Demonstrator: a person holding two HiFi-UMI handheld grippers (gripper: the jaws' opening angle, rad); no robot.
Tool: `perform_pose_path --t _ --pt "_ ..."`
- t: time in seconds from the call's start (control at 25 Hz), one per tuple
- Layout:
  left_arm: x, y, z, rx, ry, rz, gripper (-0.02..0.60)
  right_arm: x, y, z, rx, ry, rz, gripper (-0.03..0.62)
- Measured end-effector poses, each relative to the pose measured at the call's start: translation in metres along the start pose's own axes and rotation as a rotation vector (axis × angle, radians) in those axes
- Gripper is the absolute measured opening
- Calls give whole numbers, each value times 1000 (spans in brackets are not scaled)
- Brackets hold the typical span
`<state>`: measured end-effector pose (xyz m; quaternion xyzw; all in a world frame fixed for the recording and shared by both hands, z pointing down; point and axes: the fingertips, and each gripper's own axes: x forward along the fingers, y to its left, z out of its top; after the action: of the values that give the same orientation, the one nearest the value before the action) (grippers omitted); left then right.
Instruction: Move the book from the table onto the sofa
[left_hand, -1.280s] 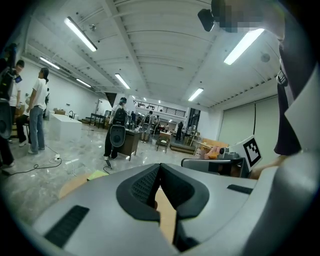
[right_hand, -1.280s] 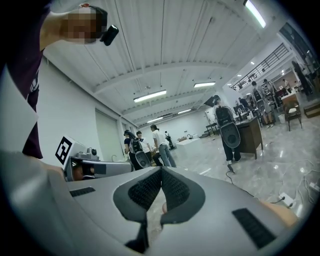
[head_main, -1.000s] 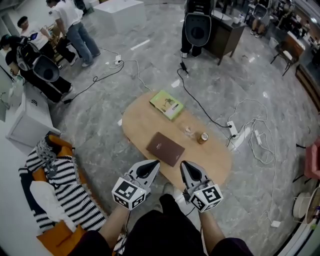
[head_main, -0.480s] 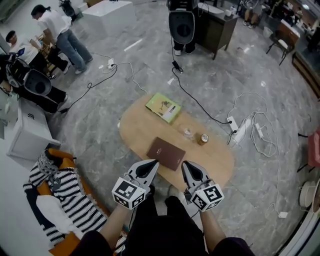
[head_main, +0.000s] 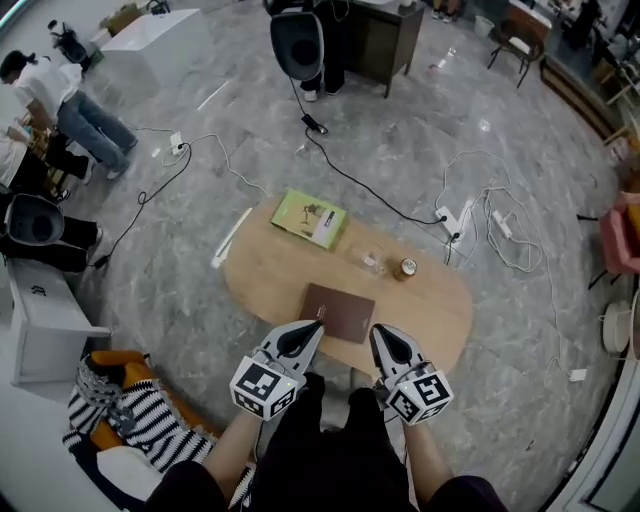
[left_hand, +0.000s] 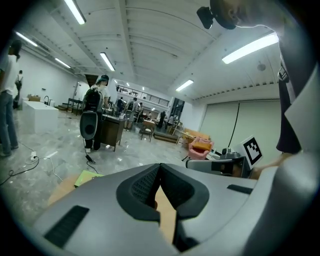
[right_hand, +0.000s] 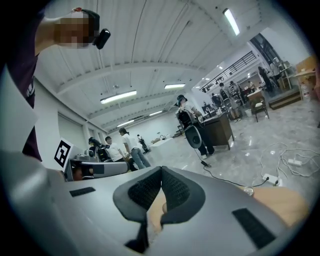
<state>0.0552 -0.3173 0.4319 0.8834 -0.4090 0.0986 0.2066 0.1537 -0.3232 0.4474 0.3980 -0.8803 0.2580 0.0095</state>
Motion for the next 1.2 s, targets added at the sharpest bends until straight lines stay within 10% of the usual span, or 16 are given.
perform_pose_path --t 0.28,1.2 --pt "3 30 -20 -12 42 -86 15 18 4 -22 19 1 -89 25" --pt "73 81 -126 -108 137 -40 15 50 -85 -112 117 70 -125 25"
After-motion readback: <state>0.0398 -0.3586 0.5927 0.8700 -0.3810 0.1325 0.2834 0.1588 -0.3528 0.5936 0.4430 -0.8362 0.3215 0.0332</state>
